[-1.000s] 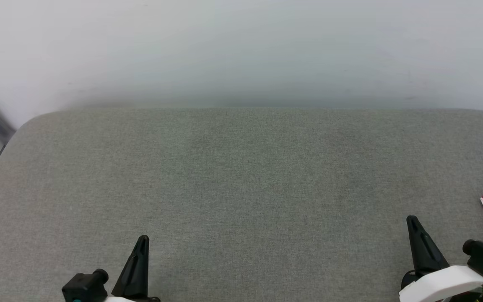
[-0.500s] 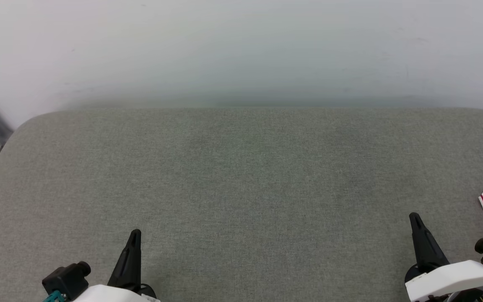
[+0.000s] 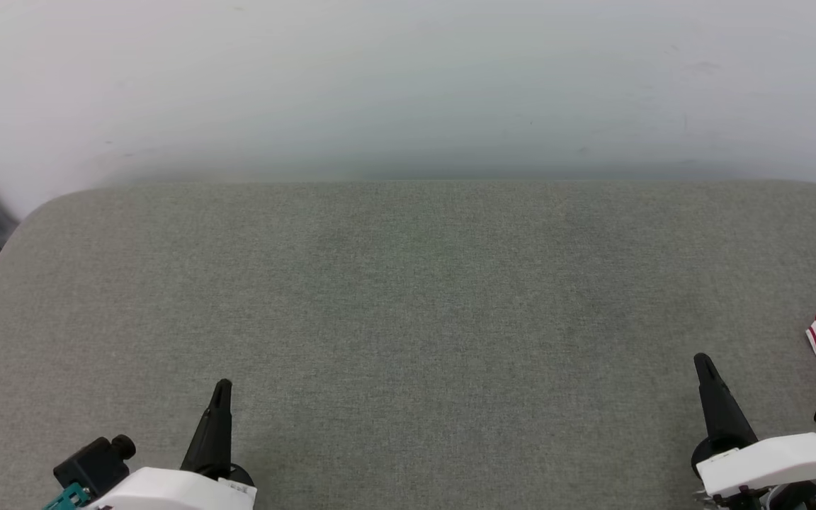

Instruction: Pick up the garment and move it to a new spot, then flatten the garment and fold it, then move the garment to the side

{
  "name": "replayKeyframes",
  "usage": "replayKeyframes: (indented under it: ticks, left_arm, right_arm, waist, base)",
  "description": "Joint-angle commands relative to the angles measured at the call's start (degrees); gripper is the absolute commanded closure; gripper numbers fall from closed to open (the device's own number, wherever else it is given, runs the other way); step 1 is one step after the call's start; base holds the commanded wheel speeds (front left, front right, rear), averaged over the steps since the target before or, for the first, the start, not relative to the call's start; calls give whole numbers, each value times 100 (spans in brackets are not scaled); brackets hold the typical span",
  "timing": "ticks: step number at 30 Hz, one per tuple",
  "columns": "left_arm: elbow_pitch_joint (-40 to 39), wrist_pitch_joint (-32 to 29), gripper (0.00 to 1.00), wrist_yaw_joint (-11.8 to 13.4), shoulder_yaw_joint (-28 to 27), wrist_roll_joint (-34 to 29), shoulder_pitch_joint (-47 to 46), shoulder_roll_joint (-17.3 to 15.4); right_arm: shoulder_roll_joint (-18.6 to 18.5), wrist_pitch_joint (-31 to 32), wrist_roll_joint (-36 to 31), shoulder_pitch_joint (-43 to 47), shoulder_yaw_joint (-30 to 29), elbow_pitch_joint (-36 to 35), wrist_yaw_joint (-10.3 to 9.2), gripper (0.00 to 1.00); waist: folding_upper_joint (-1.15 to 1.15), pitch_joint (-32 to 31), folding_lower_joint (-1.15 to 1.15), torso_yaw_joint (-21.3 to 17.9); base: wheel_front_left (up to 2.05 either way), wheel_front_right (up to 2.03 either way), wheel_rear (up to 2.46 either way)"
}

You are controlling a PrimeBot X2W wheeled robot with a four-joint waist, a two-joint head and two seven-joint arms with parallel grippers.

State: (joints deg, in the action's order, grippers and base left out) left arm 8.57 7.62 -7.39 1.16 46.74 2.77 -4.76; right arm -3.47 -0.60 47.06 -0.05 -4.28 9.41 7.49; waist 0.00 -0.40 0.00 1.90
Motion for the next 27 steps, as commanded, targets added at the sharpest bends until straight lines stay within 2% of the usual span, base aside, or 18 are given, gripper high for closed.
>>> replayKeyframes:
  ticks: [1, 27]
  left_arm:
    - [-45, -35, 100, -5, -39, 174, -184, -34]
    - [167, -473, 100, -9, -205, 1961, -467, -39]
  right_arm:
    - [9, 18, 160, -188, -20, -43, 1, 100]
    - [32, 291, 1843, -372, -106, 149, 1, 100]
  waist:
    - [0, 1, 0, -2]
    - [0, 18, 0, -58]
  base:
    - [0, 0, 0]
    - [0, 0, 0]
